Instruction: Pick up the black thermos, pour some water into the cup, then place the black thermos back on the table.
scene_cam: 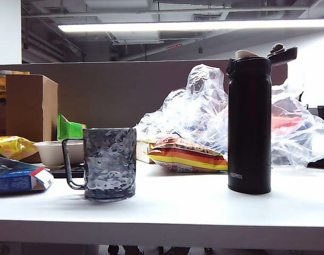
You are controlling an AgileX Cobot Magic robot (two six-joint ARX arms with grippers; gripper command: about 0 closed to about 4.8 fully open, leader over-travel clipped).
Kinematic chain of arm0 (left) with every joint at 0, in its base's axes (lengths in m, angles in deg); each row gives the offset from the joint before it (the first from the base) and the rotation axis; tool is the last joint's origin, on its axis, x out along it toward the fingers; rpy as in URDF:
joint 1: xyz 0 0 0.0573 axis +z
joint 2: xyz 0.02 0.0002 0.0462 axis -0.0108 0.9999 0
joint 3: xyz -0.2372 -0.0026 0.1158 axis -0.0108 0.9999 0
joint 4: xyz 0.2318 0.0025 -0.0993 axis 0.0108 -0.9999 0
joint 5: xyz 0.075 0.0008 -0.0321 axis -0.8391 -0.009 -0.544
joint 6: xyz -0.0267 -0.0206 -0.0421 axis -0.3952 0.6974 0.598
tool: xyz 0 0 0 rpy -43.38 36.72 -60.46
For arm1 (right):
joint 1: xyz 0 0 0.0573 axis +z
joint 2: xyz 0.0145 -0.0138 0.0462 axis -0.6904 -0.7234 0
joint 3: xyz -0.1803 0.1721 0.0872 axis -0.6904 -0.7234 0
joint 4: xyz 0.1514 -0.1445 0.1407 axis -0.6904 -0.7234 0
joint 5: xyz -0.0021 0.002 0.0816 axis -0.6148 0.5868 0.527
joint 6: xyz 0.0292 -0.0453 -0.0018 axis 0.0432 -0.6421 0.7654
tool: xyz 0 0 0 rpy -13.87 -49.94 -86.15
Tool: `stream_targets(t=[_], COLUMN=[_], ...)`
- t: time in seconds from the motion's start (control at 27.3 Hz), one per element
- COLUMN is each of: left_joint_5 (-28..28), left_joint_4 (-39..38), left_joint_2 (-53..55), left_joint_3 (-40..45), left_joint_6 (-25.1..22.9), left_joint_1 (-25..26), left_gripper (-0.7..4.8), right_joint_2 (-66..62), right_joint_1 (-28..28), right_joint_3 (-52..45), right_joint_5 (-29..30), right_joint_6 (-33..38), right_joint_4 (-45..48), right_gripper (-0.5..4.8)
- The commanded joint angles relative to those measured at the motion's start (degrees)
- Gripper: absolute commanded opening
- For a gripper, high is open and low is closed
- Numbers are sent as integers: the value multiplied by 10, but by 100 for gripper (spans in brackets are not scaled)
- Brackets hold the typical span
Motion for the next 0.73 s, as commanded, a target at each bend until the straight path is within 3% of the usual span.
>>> stream_targets(t=[0.04, 0.15, 0.4, 0.73], left_joint_5=[6, 0, 0, 0], left_joint_4=[-7, -7, -7, -7], left_joint_2=[0, 0, 0, 0], left_joint_3=[0, 0, 0, 0], left_joint_6=[-1, -1, -1, -1], left_joint_1=[59, 57, 35, 35], left_gripper=[-5, -5, -5, -5], right_joint_2=[1, 1, 1, 1], right_joint_1=[-65, -90, -52, -51], right_joint_3=[-1, -1, -1, -1], right_joint_5=[1, 2, 4, 4], right_joint_6=[1, 1, 1, 1], right_joint_4=[3, 2, 1, 1], right_gripper=[28, 28, 28, 28])
